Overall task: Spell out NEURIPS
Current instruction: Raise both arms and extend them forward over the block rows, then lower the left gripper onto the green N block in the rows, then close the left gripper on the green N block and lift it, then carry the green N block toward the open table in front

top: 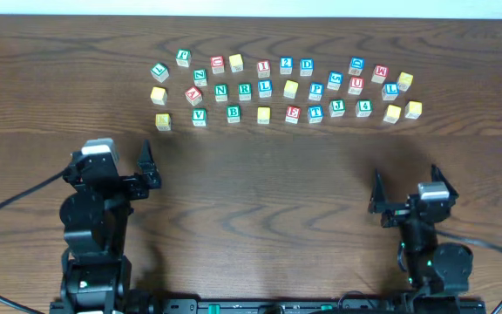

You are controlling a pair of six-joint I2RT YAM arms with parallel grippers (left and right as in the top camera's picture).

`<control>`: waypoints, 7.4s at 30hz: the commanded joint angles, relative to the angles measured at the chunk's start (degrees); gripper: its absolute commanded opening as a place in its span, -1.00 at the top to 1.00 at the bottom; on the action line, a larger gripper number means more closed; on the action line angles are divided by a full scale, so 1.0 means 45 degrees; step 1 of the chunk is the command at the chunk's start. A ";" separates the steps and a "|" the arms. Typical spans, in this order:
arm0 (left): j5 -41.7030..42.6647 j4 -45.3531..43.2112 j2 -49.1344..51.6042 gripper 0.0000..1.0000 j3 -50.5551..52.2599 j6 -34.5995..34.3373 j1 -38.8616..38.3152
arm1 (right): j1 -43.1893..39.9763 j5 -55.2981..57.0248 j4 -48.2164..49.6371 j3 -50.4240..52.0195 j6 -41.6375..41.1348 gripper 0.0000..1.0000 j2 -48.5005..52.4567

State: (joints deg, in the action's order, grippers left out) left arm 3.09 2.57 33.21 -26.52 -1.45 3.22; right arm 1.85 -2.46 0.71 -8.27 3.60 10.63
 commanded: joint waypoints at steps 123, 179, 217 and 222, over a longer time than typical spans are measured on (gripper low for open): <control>-0.0845 0.9102 2.3129 -0.25 -2.0526 -0.3609 -0.4036 | 0.0185 -0.4386 -1.5310 -2.2110 0.0359 -0.98 2.0215; -0.0850 0.8461 2.2678 0.46 -1.9084 -0.3604 -0.4269 | 0.0185 -0.4381 -1.5310 -2.2110 0.0359 -0.99 2.0215; -0.0743 1.5193 1.7340 0.47 -1.6058 -0.5746 -0.6193 | 0.0185 -0.4381 -1.5310 -2.2110 0.0359 -0.99 2.0215; -0.0738 1.3624 1.7340 0.47 -1.4542 -0.6081 -0.6543 | 0.0185 -0.4381 -1.5310 -2.2110 0.0359 -0.98 2.0215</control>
State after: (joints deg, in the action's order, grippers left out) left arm 0.05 66.67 111.33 -95.02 -26.52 -25.34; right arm 1.85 -21.30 -68.12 -106.78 4.49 101.75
